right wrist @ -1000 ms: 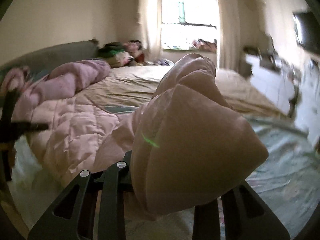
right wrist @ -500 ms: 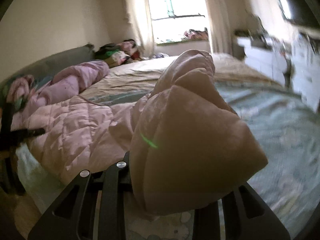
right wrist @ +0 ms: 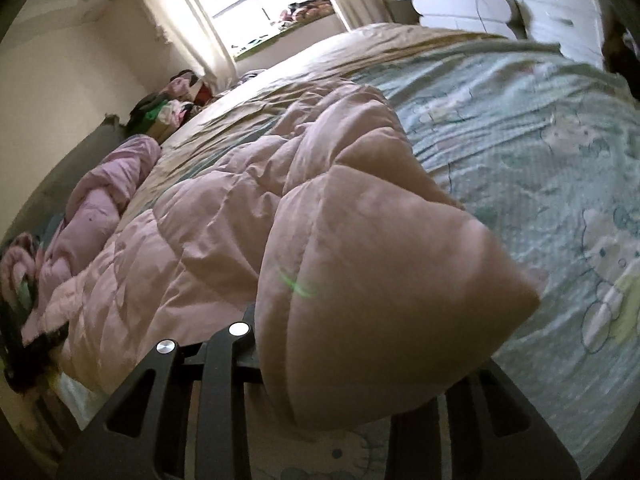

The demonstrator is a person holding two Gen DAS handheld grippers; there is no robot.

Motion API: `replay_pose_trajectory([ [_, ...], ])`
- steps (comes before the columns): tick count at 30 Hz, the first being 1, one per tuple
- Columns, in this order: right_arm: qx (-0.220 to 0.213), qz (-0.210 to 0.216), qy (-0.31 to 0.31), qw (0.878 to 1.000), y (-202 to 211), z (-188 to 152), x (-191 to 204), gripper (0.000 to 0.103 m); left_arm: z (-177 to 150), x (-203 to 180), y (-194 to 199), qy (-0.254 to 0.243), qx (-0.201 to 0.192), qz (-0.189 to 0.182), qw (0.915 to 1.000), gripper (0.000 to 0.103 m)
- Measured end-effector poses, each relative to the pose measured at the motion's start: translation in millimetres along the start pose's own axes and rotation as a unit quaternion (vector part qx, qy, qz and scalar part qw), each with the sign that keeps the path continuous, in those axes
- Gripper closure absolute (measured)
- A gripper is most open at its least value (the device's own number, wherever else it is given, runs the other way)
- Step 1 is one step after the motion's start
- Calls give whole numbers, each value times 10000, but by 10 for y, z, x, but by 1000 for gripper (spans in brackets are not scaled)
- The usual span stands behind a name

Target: Fold large clothes

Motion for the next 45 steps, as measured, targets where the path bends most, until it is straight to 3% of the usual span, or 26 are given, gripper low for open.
replay_pose_trajectory([
  [3,89,-159,125,9998,-2,-36,13,69,-44,-14,-12,-87,18,77,9999,52],
  [6,207,-335,115,9992,-12,-47,18,57,-68,-3,-12,-79,62,110,9999,49],
  [9,354,-602,308,9971,9,-23,104,51,-88,7,-24,-91,148,225,9996,36],
  [11,461,-698,339,9959,29,-15,130,42,-89,38,-19,-91,160,310,9994,29],
  [13,498,-710,229,9960,70,-36,91,19,-96,69,-4,-62,189,341,9992,24],
  [15,415,-905,117,9950,164,-59,7,4,-106,109,17,-17,222,386,9990,17],
  [17,262,-1032,115,9943,297,-79,-49,4,-124,128,56,-39,244,463,9986,11],
  [24,-212,-1226,225,9920,732,-18,-63,4,-172,31,435,-267,-42,482,9985,9],
  [33,-952,-719,1076,9870,1379,60,658,4,-138,-324,1070,-600,-597,325,9959,9],
  [39,-1117,-380,1474,9820,1634,-90,1036,4,-225,-615,1402,-894,-895,243,9917,9],
  [45,-1208,-356,1744,9766,1772,-243,1293,4,-364,-800,1595,-1025,-1025,135,9893,9],
])
Point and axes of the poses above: each gripper's, at about its wrist camera, not at the fingertips, and y roughly against the way its jaws point, x to its left, z to its top, the point moved 2 cm from there along -y, roughly the way its jaws point, and after that the axes turned 4 degrees about y, right-handed, at the moved point
